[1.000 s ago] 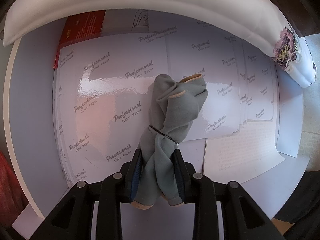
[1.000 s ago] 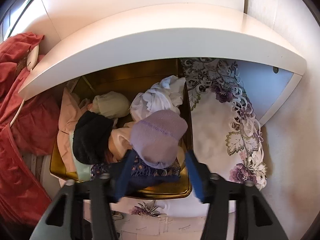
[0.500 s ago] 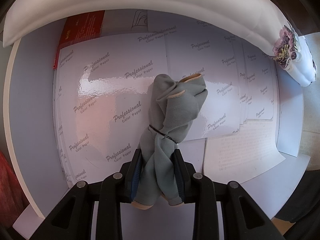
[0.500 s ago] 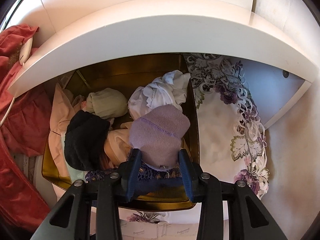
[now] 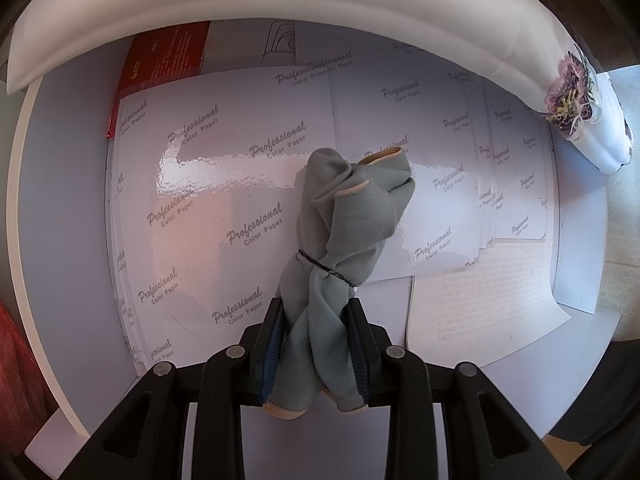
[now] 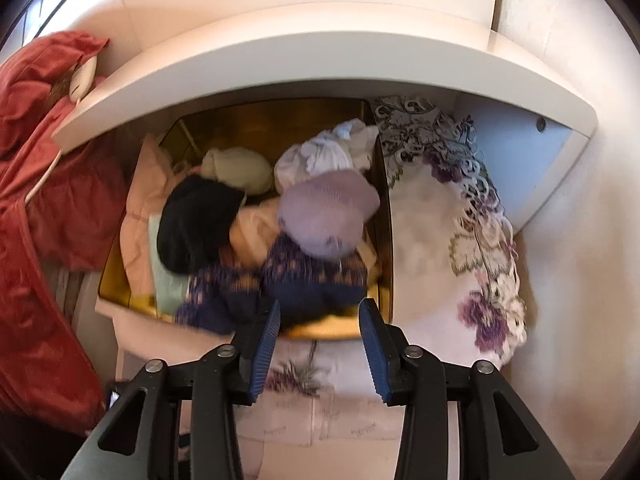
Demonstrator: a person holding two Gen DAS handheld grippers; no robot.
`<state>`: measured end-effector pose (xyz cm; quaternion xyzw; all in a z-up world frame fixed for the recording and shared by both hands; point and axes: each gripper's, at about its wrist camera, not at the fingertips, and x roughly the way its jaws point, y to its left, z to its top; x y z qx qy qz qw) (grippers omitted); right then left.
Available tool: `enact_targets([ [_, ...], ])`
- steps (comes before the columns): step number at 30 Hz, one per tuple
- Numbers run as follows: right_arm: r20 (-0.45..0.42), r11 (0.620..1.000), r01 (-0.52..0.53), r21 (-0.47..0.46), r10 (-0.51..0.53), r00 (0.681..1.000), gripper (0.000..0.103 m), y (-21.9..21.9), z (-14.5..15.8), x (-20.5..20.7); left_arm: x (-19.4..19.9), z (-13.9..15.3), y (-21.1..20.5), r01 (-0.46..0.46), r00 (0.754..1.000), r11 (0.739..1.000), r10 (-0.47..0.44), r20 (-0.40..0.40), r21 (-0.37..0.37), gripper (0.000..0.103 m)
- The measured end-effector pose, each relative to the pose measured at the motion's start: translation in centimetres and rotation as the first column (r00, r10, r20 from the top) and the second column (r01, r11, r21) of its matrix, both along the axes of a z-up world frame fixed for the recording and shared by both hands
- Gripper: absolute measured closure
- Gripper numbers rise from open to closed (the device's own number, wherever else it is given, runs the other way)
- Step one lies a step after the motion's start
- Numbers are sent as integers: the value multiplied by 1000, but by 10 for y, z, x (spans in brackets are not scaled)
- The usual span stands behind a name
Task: Organize soft objects
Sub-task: 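Withdraw the open right tool from the tray back into the drawer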
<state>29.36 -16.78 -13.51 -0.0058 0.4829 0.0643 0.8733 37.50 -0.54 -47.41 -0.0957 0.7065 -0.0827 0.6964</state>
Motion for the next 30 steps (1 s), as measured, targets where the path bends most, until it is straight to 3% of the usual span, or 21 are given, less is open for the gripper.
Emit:
enact_targets([
  [8, -53, 1000, 10, -27, -11, 999, 58, -8, -21, -40, 0, 0, 0, 1, 1000, 1000, -1, 0, 0, 73],
  [14, -176, 997, 31, -65, -42, 983, 56, -10, -60, -61, 0, 1, 0, 1, 1000, 1000, -1, 0, -1, 73],
  [17, -261, 994, 18, -112, -47, 964, 54, -7, -86, -62, 0, 1, 1, -4, 1000, 1000, 4, 1, -4, 73],
  [23, -439, 992, 64, -109, -106, 892, 49, -18, -142, -62, 1, 3, 4, -5, 1000, 1000, 5, 6, -14, 75],
  [30, -523, 990, 59, -129, -119, 844, 48, -22, -174, -68, 0, 6, 7, -8, 1000, 1000, 8, 21, -30, 77],
])
